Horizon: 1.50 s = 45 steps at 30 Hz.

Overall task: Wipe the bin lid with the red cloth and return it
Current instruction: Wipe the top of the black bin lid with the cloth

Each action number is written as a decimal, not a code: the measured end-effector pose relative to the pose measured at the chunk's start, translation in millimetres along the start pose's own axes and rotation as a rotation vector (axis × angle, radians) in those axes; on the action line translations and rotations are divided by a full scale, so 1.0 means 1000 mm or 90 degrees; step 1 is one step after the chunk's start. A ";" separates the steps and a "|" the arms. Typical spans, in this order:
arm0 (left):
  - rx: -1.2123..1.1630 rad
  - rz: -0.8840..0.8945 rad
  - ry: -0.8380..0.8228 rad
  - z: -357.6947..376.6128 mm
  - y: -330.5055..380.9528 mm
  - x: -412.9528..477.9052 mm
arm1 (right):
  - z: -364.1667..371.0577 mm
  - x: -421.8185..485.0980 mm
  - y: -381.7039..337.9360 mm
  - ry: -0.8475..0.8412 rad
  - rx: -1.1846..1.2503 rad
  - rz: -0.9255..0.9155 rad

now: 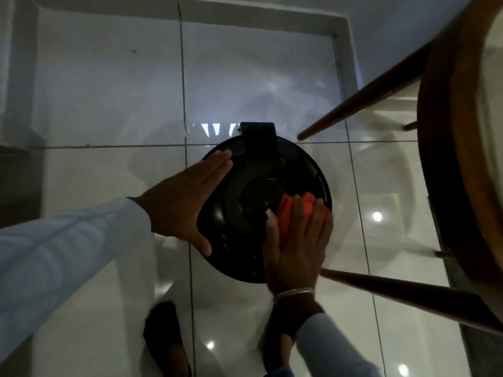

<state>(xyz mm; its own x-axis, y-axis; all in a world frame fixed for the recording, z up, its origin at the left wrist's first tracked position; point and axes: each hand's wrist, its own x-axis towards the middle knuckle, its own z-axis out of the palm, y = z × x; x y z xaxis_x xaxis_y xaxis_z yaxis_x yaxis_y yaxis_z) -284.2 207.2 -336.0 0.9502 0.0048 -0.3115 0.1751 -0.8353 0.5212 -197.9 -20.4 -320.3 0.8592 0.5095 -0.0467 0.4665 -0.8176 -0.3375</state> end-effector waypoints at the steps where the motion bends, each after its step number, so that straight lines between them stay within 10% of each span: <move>1: 0.000 -0.002 0.003 0.000 0.001 0.000 | 0.006 -0.013 -0.012 0.003 -0.006 0.047; 10: 0.043 -0.007 0.018 0.001 0.011 -0.002 | 0.013 -0.026 -0.012 -0.121 -0.112 -0.209; 16: 0.015 -0.003 0.034 0.003 0.015 0.008 | 0.009 0.050 -0.028 -0.020 -0.034 -0.029; 22: 0.033 0.039 -0.037 -0.015 0.000 0.011 | 0.006 0.013 -0.048 -0.132 0.057 -0.209; 26: 0.056 0.014 -0.064 -0.016 0.019 0.000 | -0.016 0.054 -0.011 -0.067 0.208 -0.125; 32: -0.167 0.021 0.269 0.006 0.117 -0.006 | -0.009 0.098 0.030 -0.150 0.149 -0.210; 38: 0.145 -0.095 0.169 0.043 0.113 0.023 | 0.003 0.095 0.038 -0.100 0.087 -0.276; 45: -0.013 -0.232 0.400 0.058 0.074 0.002 | 0.002 0.092 0.039 -0.091 0.095 -0.271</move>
<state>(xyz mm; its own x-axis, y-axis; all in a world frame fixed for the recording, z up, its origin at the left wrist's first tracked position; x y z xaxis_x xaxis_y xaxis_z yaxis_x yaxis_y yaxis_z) -283.7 113.5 -343.7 0.7981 0.6010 0.0429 0.5081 -0.7096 0.4882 -101.2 -4.8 -340.0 0.5553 0.8316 0.0003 0.7273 -0.4855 -0.4850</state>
